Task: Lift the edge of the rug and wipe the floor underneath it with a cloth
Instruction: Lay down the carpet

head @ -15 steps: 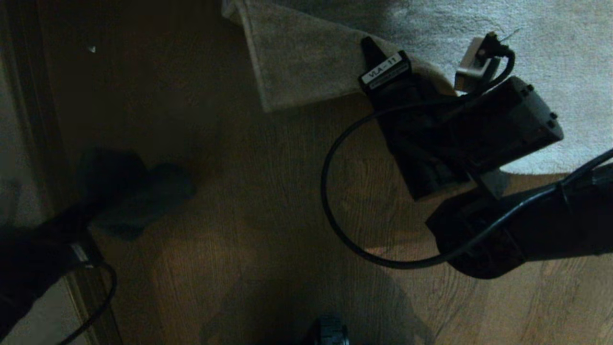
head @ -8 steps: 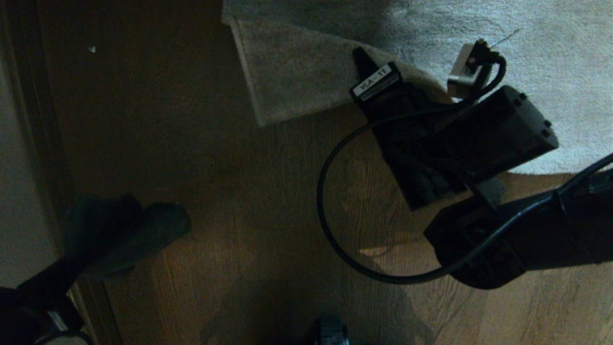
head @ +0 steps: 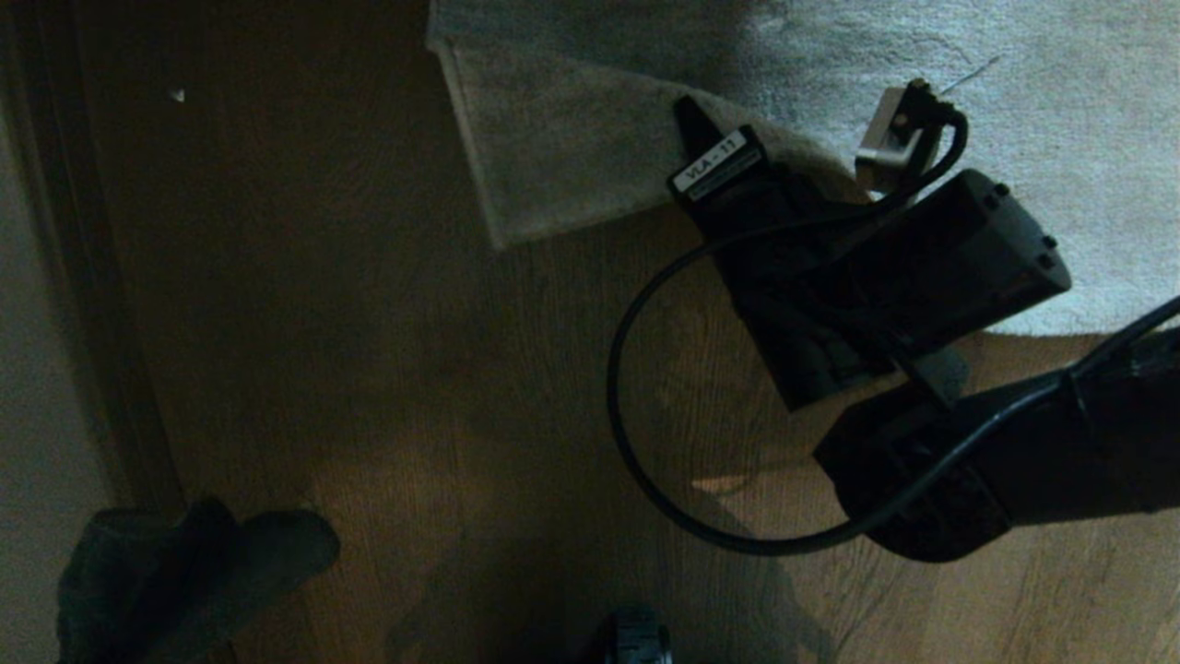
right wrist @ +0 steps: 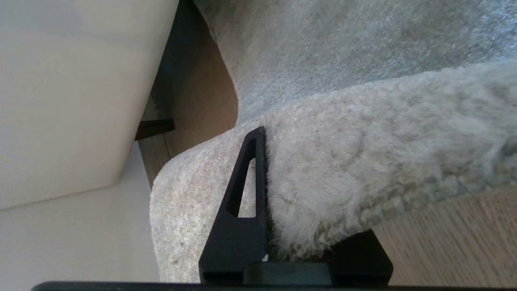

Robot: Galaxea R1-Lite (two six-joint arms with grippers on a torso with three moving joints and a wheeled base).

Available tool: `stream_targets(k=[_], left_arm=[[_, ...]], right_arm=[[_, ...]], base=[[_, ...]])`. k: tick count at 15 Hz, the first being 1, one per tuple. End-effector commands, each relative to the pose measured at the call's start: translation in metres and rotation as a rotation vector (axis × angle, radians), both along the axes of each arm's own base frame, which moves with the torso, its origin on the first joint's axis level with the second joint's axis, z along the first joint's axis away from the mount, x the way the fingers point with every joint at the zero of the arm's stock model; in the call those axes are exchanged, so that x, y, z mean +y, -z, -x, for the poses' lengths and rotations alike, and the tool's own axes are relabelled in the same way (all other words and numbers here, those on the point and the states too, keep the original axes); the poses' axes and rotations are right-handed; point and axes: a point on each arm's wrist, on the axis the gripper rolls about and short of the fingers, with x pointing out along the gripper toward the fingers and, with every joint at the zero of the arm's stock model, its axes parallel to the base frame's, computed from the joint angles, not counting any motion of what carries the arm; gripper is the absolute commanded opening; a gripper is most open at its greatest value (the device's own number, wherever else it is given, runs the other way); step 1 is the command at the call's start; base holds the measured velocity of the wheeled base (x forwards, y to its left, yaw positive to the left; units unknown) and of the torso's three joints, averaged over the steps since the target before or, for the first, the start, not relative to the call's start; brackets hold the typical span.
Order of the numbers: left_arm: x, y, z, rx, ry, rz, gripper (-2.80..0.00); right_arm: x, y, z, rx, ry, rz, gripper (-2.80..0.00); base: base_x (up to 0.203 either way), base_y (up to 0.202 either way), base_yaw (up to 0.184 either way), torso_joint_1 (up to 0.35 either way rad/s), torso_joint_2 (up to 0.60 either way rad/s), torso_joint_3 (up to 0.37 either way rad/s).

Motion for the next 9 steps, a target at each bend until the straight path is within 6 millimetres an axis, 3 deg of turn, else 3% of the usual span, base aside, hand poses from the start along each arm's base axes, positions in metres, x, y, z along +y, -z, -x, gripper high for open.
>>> stream_targets(k=[1,9], left_arm=[[0.0,0.014,0.021,-0.07,0.005,0.005,-2.8],[-0.001,0.024,0.033,-0.128,0.02,0.018,-2.8]], right_arm=[[0.001,-0.002,0.004,-0.028,-0.009,-0.033,-2.8],[0.014,0.01,0.01,-0.006,-0.043,-0.001,-2.8]], base=[[0.0,0.0,0.0,0.0,0.0,0.0],[0.0,0.0,0.0,0.0,0.0,0.0]])
